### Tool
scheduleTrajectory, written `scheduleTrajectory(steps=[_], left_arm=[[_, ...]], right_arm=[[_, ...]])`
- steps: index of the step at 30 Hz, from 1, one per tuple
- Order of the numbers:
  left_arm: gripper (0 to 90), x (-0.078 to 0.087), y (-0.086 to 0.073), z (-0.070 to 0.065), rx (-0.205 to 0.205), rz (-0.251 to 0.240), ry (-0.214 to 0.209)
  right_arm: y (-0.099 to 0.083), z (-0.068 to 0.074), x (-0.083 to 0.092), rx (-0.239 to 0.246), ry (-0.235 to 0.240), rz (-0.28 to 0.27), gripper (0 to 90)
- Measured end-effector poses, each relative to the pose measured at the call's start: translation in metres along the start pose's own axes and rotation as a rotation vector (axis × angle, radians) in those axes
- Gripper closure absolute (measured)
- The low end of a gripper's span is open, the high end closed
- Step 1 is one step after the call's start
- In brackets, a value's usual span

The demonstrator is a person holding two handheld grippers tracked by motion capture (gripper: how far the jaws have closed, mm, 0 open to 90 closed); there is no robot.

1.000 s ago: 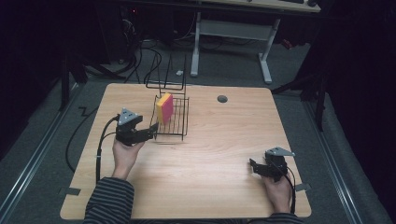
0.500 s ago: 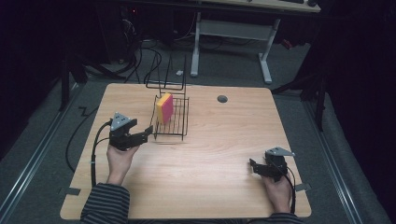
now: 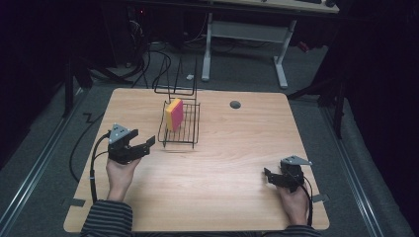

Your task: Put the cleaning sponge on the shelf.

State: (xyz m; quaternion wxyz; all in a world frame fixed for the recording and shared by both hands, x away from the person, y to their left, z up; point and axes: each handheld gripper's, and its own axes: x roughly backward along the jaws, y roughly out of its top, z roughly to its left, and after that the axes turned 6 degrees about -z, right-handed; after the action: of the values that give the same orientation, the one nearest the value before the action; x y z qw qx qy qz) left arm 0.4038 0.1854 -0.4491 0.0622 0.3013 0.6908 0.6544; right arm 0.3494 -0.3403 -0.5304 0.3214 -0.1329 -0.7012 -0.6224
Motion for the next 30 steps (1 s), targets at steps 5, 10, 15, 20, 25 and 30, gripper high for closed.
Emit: scheduleTrajectory(steps=[5,10,15,20,25,30], left_arm=[[27.4,0.005,-0.002,0.001,0.007,-0.008,0.005],[27.5,0.009,-0.004,0.003,0.002,-0.004,0.014],[27.8,0.013,-0.007,0.005,0.007,-0.009,0.025],[27.8,0.016,-0.011,0.007,0.009,-0.002,0.031],[27.9,0.019,-0.013,0.009,0.012,-0.005,0.041],[28.0,0.02,-0.016,0.009,0.011,0.005,0.046]], right_arm=[[0.0,0.0,0.0,0.0,0.0,0.0,26.1],[0.0,0.0,0.0,0.0,0.0,0.0,26.1],[0.0,0.0,0.0,0.0,0.0,0.0,26.1],[0.0,0.0,0.0,0.0,0.0,0.0,26.1],[0.0,0.0,0.0,0.0,0.0,0.0,26.1],[0.0,0.0,0.0,0.0,-0.001,0.0,26.1]])
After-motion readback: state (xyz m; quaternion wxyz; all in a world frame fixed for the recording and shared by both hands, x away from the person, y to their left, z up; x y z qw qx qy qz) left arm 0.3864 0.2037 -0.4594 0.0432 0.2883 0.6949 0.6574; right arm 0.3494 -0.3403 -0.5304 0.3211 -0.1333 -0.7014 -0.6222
